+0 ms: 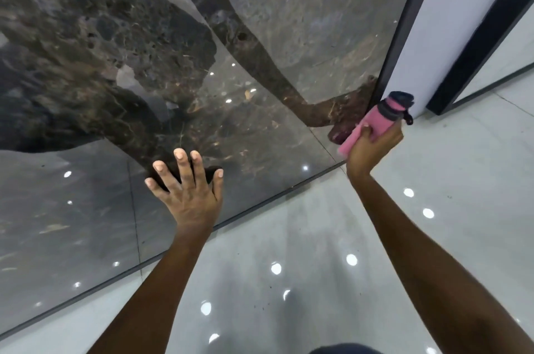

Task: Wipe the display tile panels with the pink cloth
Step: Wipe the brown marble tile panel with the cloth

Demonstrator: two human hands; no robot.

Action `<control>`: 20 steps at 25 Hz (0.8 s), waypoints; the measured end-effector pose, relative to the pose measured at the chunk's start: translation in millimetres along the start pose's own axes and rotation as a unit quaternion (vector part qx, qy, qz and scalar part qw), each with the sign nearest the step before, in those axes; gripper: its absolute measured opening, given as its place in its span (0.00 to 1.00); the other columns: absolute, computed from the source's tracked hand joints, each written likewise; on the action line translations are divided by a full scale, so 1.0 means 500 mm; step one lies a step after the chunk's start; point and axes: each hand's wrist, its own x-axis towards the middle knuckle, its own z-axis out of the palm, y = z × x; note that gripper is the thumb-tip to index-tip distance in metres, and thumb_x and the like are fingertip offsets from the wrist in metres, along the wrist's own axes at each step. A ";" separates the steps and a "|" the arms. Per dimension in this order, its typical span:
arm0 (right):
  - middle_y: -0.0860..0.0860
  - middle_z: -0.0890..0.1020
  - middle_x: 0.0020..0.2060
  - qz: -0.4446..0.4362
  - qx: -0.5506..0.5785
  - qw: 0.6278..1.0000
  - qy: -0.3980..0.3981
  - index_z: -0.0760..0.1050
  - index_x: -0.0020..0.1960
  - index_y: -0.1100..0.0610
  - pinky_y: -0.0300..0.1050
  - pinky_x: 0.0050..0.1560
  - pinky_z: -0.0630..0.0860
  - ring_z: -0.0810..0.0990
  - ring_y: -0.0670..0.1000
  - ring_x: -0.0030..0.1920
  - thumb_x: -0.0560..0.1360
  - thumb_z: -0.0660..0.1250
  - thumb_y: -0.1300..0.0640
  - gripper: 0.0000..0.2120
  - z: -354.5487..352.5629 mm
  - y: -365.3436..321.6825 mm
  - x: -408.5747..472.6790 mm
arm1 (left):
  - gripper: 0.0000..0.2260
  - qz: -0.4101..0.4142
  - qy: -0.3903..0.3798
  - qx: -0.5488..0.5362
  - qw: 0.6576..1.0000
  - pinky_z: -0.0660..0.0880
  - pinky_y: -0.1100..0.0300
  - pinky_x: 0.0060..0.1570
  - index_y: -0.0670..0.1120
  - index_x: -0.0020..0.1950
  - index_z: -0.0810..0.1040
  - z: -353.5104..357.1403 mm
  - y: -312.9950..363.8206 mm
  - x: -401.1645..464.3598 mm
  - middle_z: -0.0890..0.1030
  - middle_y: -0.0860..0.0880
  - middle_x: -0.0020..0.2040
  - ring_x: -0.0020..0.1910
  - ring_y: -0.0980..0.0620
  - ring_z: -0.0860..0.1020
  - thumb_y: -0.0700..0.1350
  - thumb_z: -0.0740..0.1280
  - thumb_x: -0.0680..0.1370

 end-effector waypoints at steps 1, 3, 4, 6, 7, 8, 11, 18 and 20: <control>0.63 0.68 0.64 0.050 0.030 0.998 0.027 0.62 0.73 0.66 0.46 0.69 0.63 0.66 0.60 0.67 0.71 0.64 0.72 0.31 0.013 -0.028 0.005 | 0.32 -0.003 -0.002 -0.001 1.000 0.37 0.41 0.74 0.45 0.80 0.38 -0.001 0.002 -0.003 0.37 0.47 0.80 0.78 0.41 0.36 0.57 0.50 0.84; 0.64 0.68 0.66 0.158 0.026 0.987 0.005 0.59 0.75 0.65 0.45 0.68 0.62 0.66 0.61 0.68 0.72 0.64 0.71 0.33 0.039 -0.026 -0.096 | 0.32 -0.009 -0.005 -0.003 1.000 0.37 0.41 0.74 0.44 0.80 0.39 -0.003 0.004 -0.008 0.37 0.47 0.80 0.78 0.41 0.36 0.57 0.50 0.84; 0.64 0.68 0.66 0.189 0.031 0.981 -0.045 0.58 0.75 0.64 0.48 0.69 0.62 0.67 0.61 0.68 0.71 0.66 0.70 0.34 0.040 -0.014 -0.173 | 0.32 -0.011 -0.006 -0.005 1.000 0.38 0.41 0.74 0.44 0.80 0.39 -0.004 0.004 -0.009 0.37 0.47 0.80 0.78 0.41 0.37 0.57 0.50 0.84; 0.61 0.71 0.65 0.213 0.042 0.960 -0.179 0.61 0.72 0.62 0.54 0.68 0.68 0.72 0.60 0.65 0.69 0.70 0.67 0.35 0.027 0.017 -0.327 | 0.31 -0.014 -0.009 -0.009 1.000 0.37 0.41 0.74 0.45 0.80 0.39 -0.005 0.006 -0.010 0.37 0.47 0.80 0.78 0.41 0.37 0.57 0.49 0.84; 0.58 0.73 0.62 0.201 0.040 0.952 -0.227 0.63 0.70 0.62 0.54 0.66 0.71 0.74 0.59 0.63 0.69 0.71 0.68 0.33 0.013 0.033 -0.348 | 0.31 -0.013 -0.010 -0.009 1.000 0.37 0.42 0.74 0.45 0.80 0.39 -0.006 0.007 -0.009 0.37 0.47 0.80 0.78 0.42 0.37 0.57 0.49 0.84; 0.57 0.75 0.60 0.177 0.025 0.958 -0.224 0.66 0.68 0.63 0.52 0.64 0.73 0.76 0.59 0.61 0.69 0.70 0.70 0.30 0.012 0.039 -0.325 | 0.31 -0.013 -0.010 -0.010 1.000 0.37 0.42 0.74 0.45 0.80 0.38 -0.007 0.007 -0.008 0.37 0.47 0.80 0.78 0.42 0.37 0.57 0.49 0.84; 0.61 0.79 0.57 0.175 -0.077 0.980 -0.062 0.71 0.65 0.65 0.42 0.54 0.74 0.79 0.58 0.56 0.73 0.61 0.64 0.20 0.029 0.071 -0.115 | 0.31 -0.007 -0.006 -0.015 1.000 0.37 0.41 0.75 0.44 0.80 0.38 -0.003 0.005 -0.012 0.37 0.47 0.80 0.78 0.41 0.37 0.56 0.48 0.84; 0.63 0.75 0.61 0.421 0.031 0.898 -0.123 0.66 0.65 0.62 0.54 0.54 0.76 0.78 0.61 0.55 0.67 0.67 0.73 0.27 0.065 0.059 -0.342 | 0.30 -0.004 0.004 -0.020 1.000 0.38 0.40 0.75 0.44 0.80 0.39 0.013 0.002 -0.022 0.38 0.47 0.80 0.78 0.40 0.38 0.56 0.46 0.84; 0.62 0.76 0.60 0.387 0.090 0.890 -0.225 0.66 0.62 0.58 0.59 0.58 0.76 0.78 0.59 0.55 0.65 0.69 0.72 0.29 0.043 0.040 -0.395 | 0.30 -0.003 -0.002 -0.015 1.000 0.38 0.40 0.75 0.44 0.80 0.39 0.017 0.000 -0.019 0.38 0.46 0.80 0.78 0.40 0.38 0.56 0.47 0.84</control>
